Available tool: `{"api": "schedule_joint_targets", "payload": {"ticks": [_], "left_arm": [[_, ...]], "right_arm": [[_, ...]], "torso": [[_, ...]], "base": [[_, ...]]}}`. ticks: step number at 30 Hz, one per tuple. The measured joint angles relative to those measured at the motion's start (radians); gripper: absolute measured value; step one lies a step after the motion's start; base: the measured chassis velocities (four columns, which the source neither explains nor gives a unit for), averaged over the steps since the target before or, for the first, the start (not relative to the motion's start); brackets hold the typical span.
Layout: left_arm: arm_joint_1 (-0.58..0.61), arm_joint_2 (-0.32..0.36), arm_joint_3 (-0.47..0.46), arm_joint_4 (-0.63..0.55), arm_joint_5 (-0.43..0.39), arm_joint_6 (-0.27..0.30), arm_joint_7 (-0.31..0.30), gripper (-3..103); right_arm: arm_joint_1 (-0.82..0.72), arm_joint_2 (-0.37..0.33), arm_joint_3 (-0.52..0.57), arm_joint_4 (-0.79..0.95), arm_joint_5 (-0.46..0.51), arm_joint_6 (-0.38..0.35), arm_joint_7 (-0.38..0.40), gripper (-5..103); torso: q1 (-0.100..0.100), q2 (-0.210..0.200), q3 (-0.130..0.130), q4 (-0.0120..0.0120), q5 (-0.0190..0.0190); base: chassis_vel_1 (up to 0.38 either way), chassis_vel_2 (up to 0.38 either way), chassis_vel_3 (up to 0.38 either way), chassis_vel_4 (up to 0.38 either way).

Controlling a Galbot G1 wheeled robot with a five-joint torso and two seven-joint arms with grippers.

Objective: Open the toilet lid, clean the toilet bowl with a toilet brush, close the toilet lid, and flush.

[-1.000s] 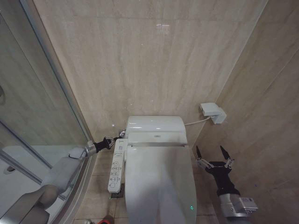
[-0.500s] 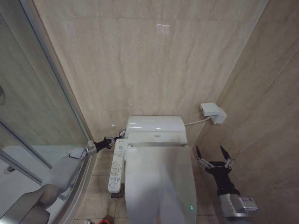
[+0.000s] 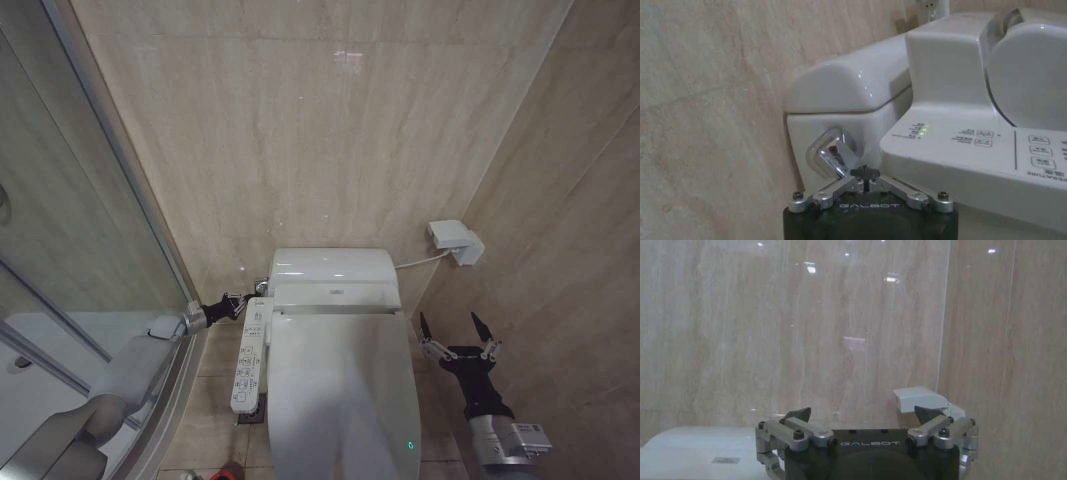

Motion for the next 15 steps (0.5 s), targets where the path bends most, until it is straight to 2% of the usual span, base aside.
{"api": "schedule_joint_targets", "payload": {"ticks": [15], "left_arm": [[0.000,0.003,-0.010,-0.002,0.008,0.000,0.013,0]], "right_arm": [[0.000,0.000,0.000,0.000,0.000,0.000,0.000,100]], "torso": [[0.000,0.000,0.000,0.0000,0.0000]], "base": [[0.000,0.000,0.000,0.000]]}}
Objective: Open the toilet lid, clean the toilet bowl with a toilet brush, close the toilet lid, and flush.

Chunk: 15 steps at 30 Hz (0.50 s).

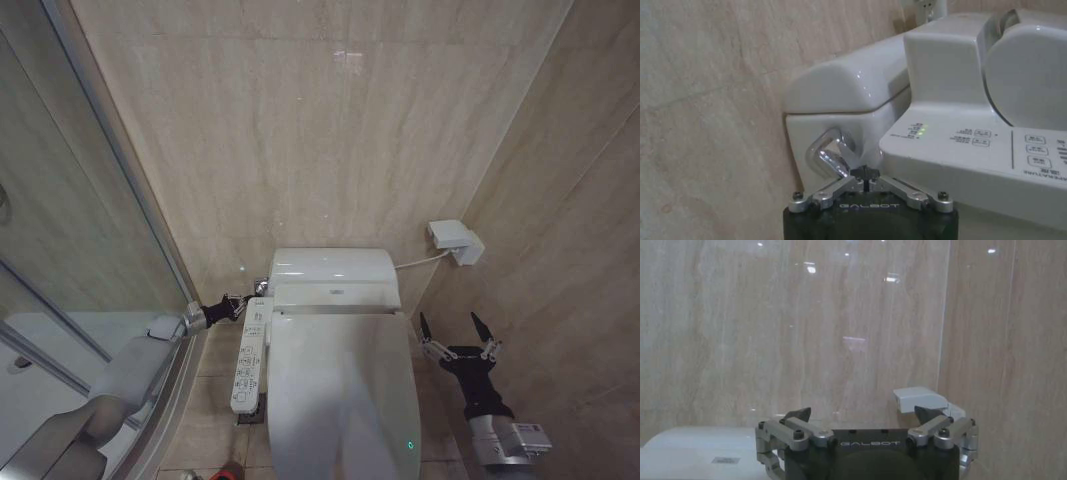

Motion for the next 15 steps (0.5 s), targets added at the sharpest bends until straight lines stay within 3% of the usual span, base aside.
{"api": "schedule_joint_targets", "payload": {"ticks": [5,15], "left_arm": [[0.002,0.003,-0.012,0.001,0.016,0.000,-0.008,0],[0.083,0.060,-0.069,-0.094,0.019,0.032,-0.099,0]], "right_arm": [[0.000,0.000,0.000,0.000,0.000,0.000,0.000,100],[0.000,0.000,0.000,0.000,0.000,0.000,0.000,100]], "torso": [[0.000,0.000,0.000,0.0000,0.0000],[0.000,0.000,0.000,-0.0001,0.0000]], "base": [[0.000,0.000,0.000,0.000],[0.000,0.000,0.000,0.000]]}}
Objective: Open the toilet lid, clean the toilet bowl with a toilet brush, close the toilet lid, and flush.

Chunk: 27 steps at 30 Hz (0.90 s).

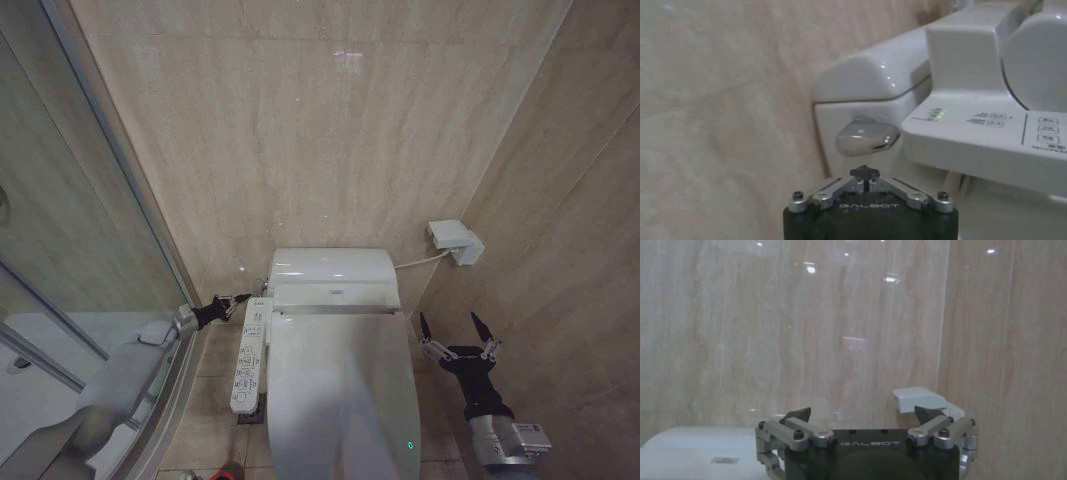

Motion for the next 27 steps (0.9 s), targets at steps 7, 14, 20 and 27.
{"api": "schedule_joint_targets", "payload": {"ticks": [7,14,20,27], "left_arm": [[0.127,0.076,-0.090,-0.143,-0.054,0.038,-0.073,0],[0.240,0.104,-0.161,-0.337,-0.135,0.109,-0.336,0],[0.288,0.083,-0.212,-0.479,-0.165,0.138,-0.534,0],[0.347,0.043,-0.290,-0.617,-0.148,0.174,-0.706,0]], "right_arm": [[0.000,0.000,0.000,0.000,0.000,0.000,0.000,100],[0.000,0.000,0.000,0.000,0.000,0.000,0.000,100],[0.000,0.000,0.000,0.000,0.000,0.000,0.000,100],[0.000,0.000,0.000,0.000,0.000,0.000,0.000,100]], "torso": [[0.000,0.000,0.000,0.0004,0.0000],[0.000,0.000,0.000,0.0000,0.0000],[0.000,0.000,0.000,-0.0001,0.0002],[0.000,0.000,0.000,0.0002,0.0003]], "base": [[0.000,0.000,0.000,0.000],[0.000,0.000,0.000,0.000],[0.000,0.000,0.000,0.000],[0.000,0.000,0.000,0.000]]}}
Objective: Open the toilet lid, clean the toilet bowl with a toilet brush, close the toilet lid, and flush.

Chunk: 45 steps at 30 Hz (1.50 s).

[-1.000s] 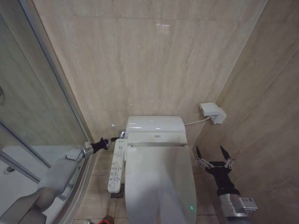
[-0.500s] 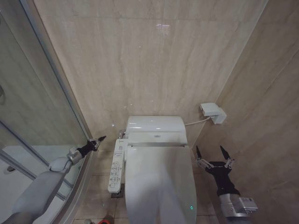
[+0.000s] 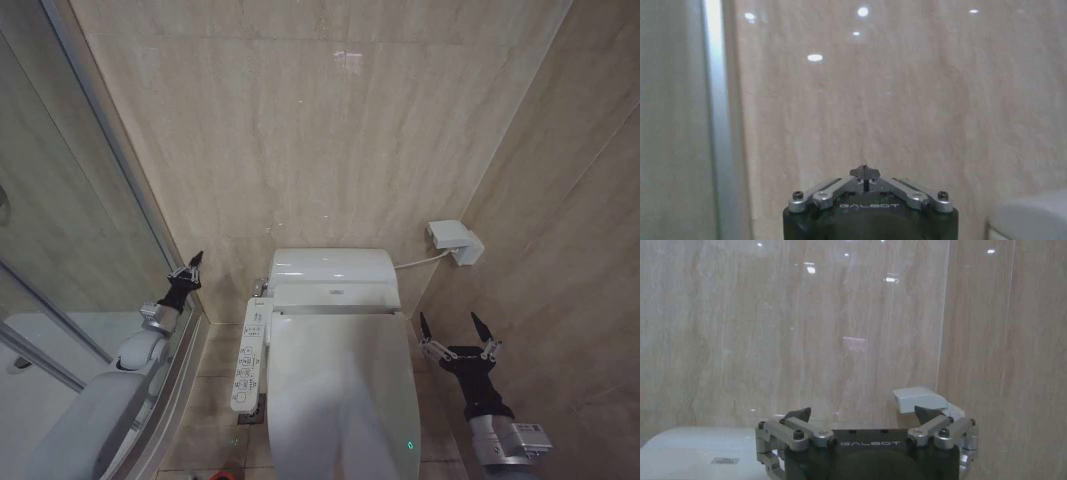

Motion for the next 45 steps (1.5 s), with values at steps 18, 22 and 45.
{"api": "schedule_joint_targets", "payload": {"ticks": [18,22,45], "left_arm": [[0.318,-0.068,-0.234,-0.428,-0.002,0.192,-0.178,28],[0.376,-0.067,-0.273,-0.500,-0.006,0.213,-0.178,56],[0.594,-0.241,-0.301,-0.785,0.069,0.265,-0.260,100]], "right_arm": [[0.000,0.000,0.000,0.000,0.000,0.000,0.000,100],[0.000,0.000,0.000,0.000,0.000,0.000,0.000,100],[0.000,0.000,0.000,0.000,0.000,0.000,0.000,100]], "torso": [[0.000,0.000,0.000,0.0002,-0.0003],[0.000,0.000,0.000,0.0000,-0.0002],[0.000,0.000,0.000,-0.0001,0.0000]], "base": [[0.000,0.000,0.000,0.000],[0.000,0.000,0.000,0.000],[0.000,0.000,0.000,0.000]]}}
